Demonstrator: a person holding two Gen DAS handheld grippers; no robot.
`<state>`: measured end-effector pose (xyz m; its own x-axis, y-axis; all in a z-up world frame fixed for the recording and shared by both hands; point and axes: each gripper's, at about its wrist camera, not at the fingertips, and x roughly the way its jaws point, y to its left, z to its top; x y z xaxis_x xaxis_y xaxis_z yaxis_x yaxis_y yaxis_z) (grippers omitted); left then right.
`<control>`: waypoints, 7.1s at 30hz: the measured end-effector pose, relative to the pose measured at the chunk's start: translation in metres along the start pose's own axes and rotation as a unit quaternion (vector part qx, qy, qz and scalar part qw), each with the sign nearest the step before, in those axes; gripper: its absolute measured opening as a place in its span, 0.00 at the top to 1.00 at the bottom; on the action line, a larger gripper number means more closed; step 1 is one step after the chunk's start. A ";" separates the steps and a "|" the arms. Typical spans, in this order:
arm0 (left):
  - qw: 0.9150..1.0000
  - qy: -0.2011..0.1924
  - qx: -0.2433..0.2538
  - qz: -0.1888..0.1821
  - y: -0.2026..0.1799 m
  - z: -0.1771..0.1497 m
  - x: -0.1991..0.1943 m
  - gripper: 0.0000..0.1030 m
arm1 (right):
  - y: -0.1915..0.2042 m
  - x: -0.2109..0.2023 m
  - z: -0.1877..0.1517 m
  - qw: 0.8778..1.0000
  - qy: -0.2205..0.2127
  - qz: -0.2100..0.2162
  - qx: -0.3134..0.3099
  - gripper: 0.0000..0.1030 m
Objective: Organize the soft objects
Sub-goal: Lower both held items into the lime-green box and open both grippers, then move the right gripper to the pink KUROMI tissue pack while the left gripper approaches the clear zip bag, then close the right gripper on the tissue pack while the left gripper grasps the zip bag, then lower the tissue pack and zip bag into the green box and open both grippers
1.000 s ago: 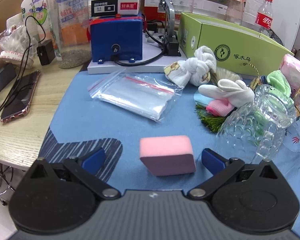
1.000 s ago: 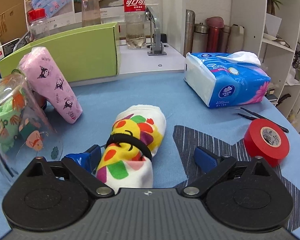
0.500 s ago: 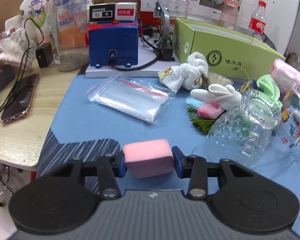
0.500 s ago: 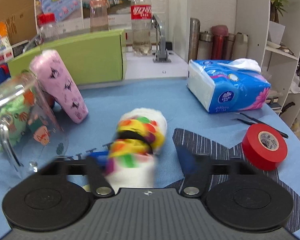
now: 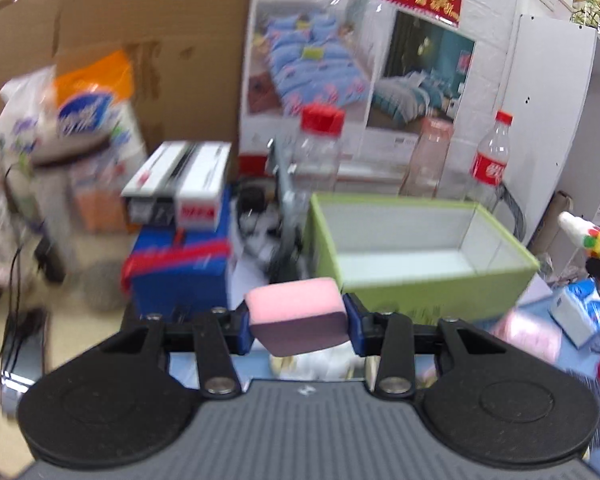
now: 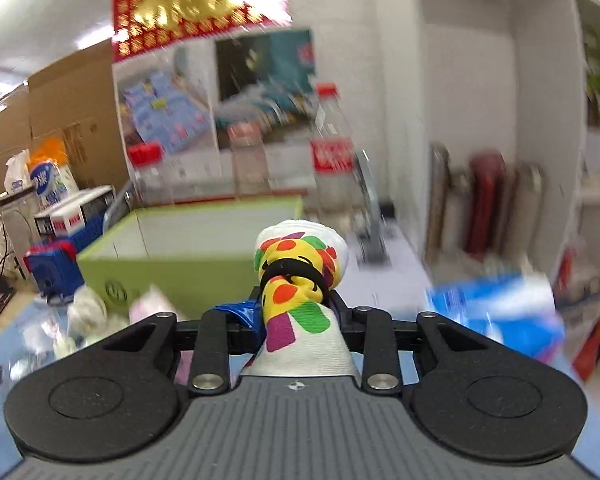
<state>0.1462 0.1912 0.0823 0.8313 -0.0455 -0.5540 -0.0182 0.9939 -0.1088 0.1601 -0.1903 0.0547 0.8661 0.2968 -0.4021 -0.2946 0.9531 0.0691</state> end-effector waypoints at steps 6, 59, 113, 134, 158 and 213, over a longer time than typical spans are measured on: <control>1.000 0.007 0.024 -0.012 -0.038 0.050 0.070 0.60 | 0.031 0.089 0.058 0.997 0.036 0.012 -0.068 0.86; 0.992 0.069 -0.096 0.049 0.021 -0.065 0.000 0.21 | -0.022 0.037 -0.046 0.985 0.161 -0.032 0.059 0.54; 0.989 0.105 -0.028 0.103 0.067 -0.083 0.013 0.01 | -0.041 -0.034 -0.104 0.983 0.107 0.006 0.150 0.47; 0.971 0.168 -0.017 0.171 0.041 -0.084 0.077 0.01 | -0.034 -0.037 -0.096 0.983 0.087 0.035 0.158 0.46; 0.978 0.155 -0.039 0.133 0.062 -0.101 0.069 0.01 | -0.039 -0.045 -0.096 0.982 0.080 0.014 0.168 0.45; 0.985 0.117 -0.110 0.055 0.084 -0.097 0.000 0.74 | -0.040 0.020 -0.094 0.991 0.106 -0.003 0.086 0.54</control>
<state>0.0905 0.2652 -0.0069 0.6668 0.0134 -0.7451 -0.2427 0.9493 -0.2001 0.1514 -0.2283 -0.0425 0.7584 0.2899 -0.5838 -0.2017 0.9560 0.2128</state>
